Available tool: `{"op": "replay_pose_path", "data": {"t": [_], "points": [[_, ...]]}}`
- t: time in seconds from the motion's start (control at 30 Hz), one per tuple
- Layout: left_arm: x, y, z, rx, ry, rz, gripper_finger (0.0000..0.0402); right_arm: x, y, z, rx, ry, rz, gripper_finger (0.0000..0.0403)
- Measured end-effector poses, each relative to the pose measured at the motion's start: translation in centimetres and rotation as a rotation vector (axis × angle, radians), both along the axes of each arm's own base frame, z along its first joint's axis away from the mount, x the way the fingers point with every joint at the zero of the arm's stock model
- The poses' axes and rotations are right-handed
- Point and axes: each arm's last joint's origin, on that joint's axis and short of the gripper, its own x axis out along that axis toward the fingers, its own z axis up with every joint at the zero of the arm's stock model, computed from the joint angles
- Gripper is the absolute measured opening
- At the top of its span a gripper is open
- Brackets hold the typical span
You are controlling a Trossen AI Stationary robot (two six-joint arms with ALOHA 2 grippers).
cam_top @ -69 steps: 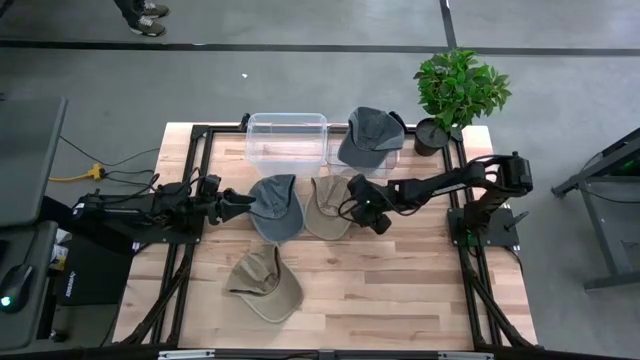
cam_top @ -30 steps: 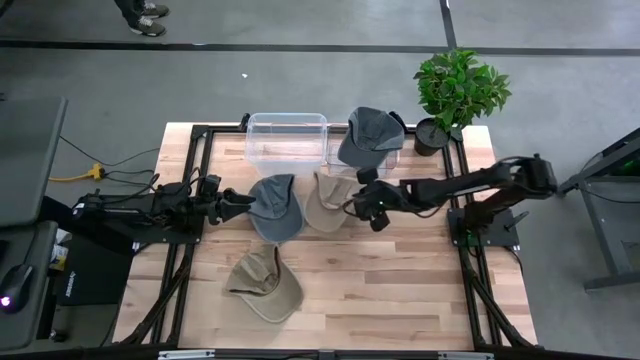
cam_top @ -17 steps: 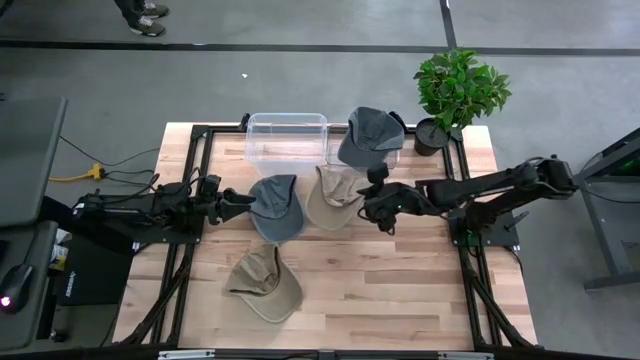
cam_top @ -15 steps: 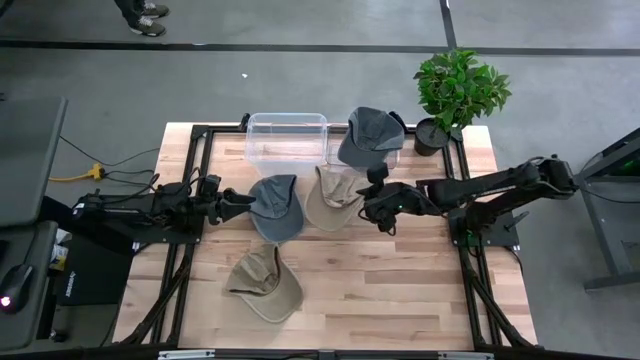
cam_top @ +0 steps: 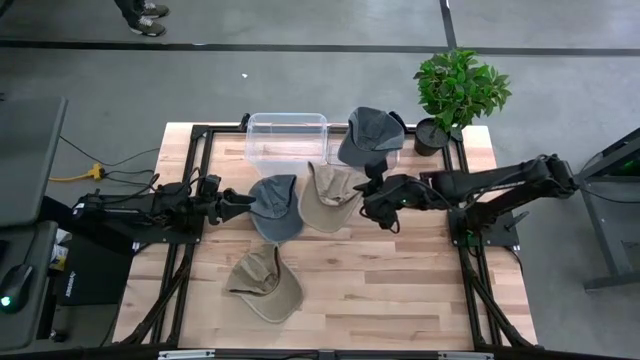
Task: Pick & Place hat
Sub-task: Put the top brown cap into the white bin
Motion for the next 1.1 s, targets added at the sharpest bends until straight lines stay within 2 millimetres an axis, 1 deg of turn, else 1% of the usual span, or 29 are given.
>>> {"op": "replay_pose_path", "data": {"t": [0.3,0.43,0.57,0.73,1.0,1.1], "points": [[0.00,0.01,0.00,0.000,0.000,0.003,0.0340,-0.21,0.13,0.97,0.002,0.032,0.012,0.0005],[-0.02,0.16,0.00,-0.003,0.000,0.055,0.0340,-0.31,0.51,1.18,0.002,0.039,0.019,0.0005],[-0.03,0.23,0.00,-0.004,-0.001,0.080,0.0340,-0.39,0.75,1.14,0.009,0.035,-0.003,0.0005],[-0.07,0.46,0.03,-0.020,-0.005,0.161,0.0340,-0.40,0.74,1.16,0.016,0.027,-0.023,0.0005],[-0.07,0.45,0.03,-0.034,-0.007,0.157,0.0340,-0.39,0.74,1.16,0.023,0.023,-0.029,0.0005],[-0.10,0.56,0.05,-0.037,-0.010,0.194,0.0340,-0.38,0.78,1.16,0.031,0.024,-0.018,0.0005]]}}
